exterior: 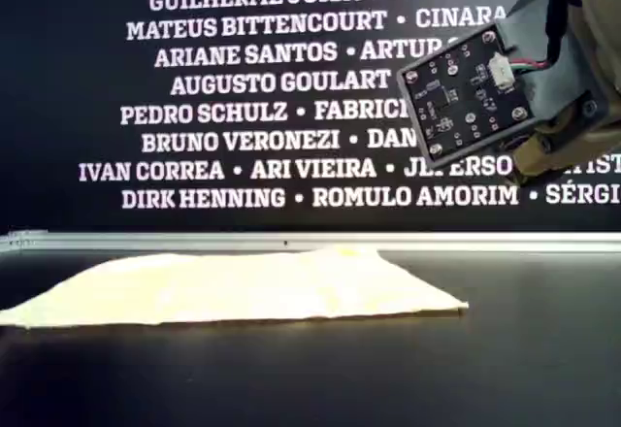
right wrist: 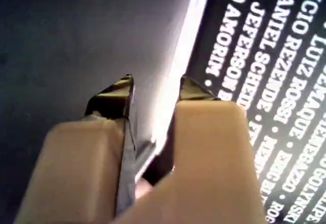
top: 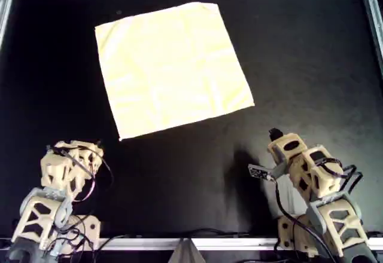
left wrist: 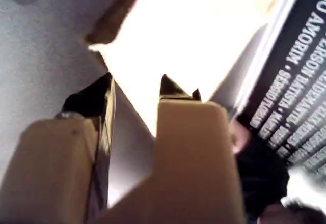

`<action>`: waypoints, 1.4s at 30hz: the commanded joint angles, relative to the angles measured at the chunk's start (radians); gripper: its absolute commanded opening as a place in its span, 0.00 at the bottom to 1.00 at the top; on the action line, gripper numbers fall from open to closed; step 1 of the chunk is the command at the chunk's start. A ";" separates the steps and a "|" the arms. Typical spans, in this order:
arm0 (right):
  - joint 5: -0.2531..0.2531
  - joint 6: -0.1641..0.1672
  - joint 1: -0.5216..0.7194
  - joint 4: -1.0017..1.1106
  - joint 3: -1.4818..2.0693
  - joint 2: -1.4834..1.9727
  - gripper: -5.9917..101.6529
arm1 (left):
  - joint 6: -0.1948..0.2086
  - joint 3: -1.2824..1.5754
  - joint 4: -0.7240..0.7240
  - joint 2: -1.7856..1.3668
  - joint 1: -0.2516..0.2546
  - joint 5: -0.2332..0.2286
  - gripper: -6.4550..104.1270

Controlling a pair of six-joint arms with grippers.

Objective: Fold a cloth

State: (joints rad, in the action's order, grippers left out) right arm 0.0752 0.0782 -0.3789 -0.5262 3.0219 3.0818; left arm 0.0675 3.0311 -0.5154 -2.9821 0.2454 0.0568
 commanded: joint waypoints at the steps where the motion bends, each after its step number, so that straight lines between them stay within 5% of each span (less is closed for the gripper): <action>1: -0.002 -0.003 0.002 0.057 0.011 0.023 0.39 | 0.029 -0.015 0.041 0.069 0.034 -0.003 0.35; 9: -0.002 -0.002 0.002 0.098 -0.021 0.021 0.39 | 0.018 -0.258 0.078 0.206 0.034 -0.006 0.35; 16: -0.002 -0.002 0.002 0.104 -0.018 -0.023 0.39 | 0.021 -0.589 0.081 0.854 0.037 -0.002 0.36; 26: -0.006 -0.003 0.002 0.147 -0.333 -0.577 0.39 | 0.031 -0.638 0.080 0.983 0.149 -0.018 0.66; 33: -0.160 -0.003 0.002 0.147 -0.643 -1.118 0.39 | 0.032 -0.638 0.080 1.011 0.170 -0.005 0.68; 42: -0.170 0.008 0.014 0.147 -1.003 -1.572 0.39 | 0.032 -0.664 0.080 1.143 0.170 -0.005 0.67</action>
State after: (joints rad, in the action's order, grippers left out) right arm -0.0874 0.0782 -0.3574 -0.4295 2.1476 1.5647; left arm 0.1043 2.4068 -0.4541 -1.8561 0.3912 0.0476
